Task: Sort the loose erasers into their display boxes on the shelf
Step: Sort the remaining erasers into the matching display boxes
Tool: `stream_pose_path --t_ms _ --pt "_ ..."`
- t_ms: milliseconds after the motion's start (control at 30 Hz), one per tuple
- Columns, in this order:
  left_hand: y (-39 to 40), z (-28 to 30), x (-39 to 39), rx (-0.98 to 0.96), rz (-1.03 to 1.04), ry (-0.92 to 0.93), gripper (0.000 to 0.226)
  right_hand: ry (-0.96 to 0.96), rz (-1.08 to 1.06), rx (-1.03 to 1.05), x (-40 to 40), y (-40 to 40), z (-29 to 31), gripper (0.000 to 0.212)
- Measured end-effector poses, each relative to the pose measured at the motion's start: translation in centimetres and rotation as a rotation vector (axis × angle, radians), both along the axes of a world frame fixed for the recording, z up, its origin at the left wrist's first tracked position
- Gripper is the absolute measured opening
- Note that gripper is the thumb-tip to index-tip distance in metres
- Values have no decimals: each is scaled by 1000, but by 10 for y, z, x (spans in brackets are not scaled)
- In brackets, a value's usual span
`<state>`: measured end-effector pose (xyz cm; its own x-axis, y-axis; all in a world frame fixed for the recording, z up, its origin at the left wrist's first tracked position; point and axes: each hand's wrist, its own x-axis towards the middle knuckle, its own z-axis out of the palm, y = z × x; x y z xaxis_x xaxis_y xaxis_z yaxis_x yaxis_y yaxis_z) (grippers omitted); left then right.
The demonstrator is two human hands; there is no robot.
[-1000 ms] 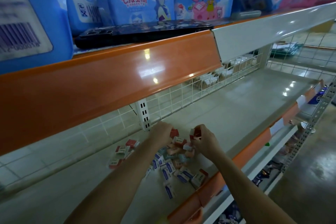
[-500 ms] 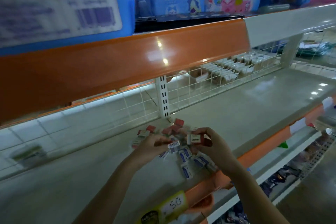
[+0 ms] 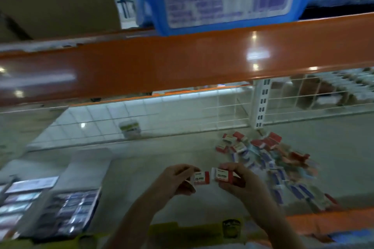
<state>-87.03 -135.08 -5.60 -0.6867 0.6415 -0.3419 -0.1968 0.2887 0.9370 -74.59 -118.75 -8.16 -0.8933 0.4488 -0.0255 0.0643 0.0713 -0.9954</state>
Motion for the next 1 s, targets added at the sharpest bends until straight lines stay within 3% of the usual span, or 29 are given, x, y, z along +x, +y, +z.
stream_pose_path --t_ms 200,433,767,1000 --pt "-62 1 -9 17 108 -41 19 11 99 181 -30 -50 3 35" --pt "-137 11 -35 35 188 -133 17 9 169 241 -67 -111 9 34" --pt "-252 52 -94 72 157 91 18 61 147 290 -131 -217 46 34" --pt "-342 49 -136 36 218 123 17 99 224 250 -176 -300 63 35"
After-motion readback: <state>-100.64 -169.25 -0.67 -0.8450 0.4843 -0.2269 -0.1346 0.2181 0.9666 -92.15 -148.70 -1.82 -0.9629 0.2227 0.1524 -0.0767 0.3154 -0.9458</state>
